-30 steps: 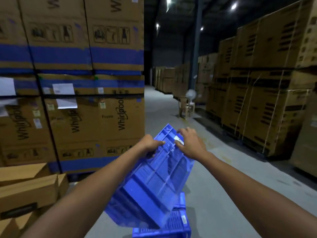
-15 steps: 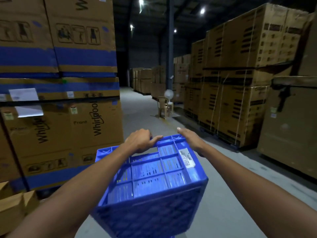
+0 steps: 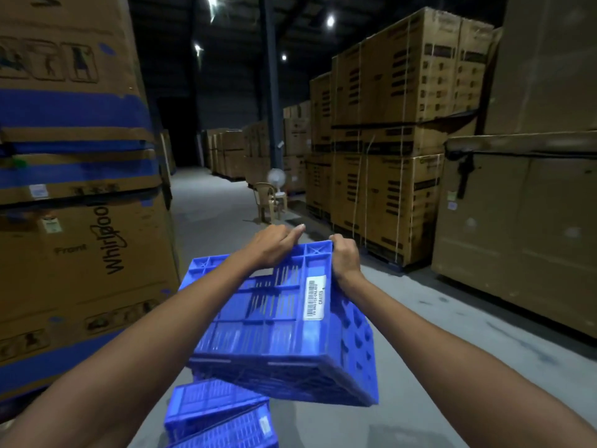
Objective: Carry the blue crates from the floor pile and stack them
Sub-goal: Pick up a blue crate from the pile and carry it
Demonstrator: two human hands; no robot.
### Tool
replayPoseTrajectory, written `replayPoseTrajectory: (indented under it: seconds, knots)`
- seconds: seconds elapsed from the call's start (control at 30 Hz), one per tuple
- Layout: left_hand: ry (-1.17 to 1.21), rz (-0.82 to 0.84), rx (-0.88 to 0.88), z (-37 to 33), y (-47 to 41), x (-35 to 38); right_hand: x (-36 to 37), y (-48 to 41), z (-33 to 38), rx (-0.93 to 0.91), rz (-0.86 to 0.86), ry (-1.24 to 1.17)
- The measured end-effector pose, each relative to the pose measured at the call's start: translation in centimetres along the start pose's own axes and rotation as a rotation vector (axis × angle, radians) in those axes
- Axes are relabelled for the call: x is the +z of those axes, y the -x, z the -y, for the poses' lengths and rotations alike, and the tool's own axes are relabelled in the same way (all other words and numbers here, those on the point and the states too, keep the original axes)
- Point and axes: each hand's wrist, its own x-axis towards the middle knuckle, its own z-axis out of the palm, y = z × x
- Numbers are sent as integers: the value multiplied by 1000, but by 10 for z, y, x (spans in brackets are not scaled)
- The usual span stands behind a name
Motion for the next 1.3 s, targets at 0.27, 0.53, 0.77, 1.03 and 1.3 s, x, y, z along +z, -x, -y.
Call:
replayPoseTrajectory:
  seconds: [0.27,0.53,0.77,1.03,1.3]
  knots:
    - [267,-139,-8,-89,-69,79,-68,-31,-6,-2,-150,234]
    - [648,-240,-133,-106,-168,121,-183,-109,-64,-10,-47,459]
    - [866,107,-69,-74,-262,167,-239,-171,-135,32,-198,835]
    - [-317,584,155,-92,-384,250,-218,-306,-175,1,-177,1146]
    - [-242,-70,414,-119,-492,349,-272,-420,-193,21,-292,1272]
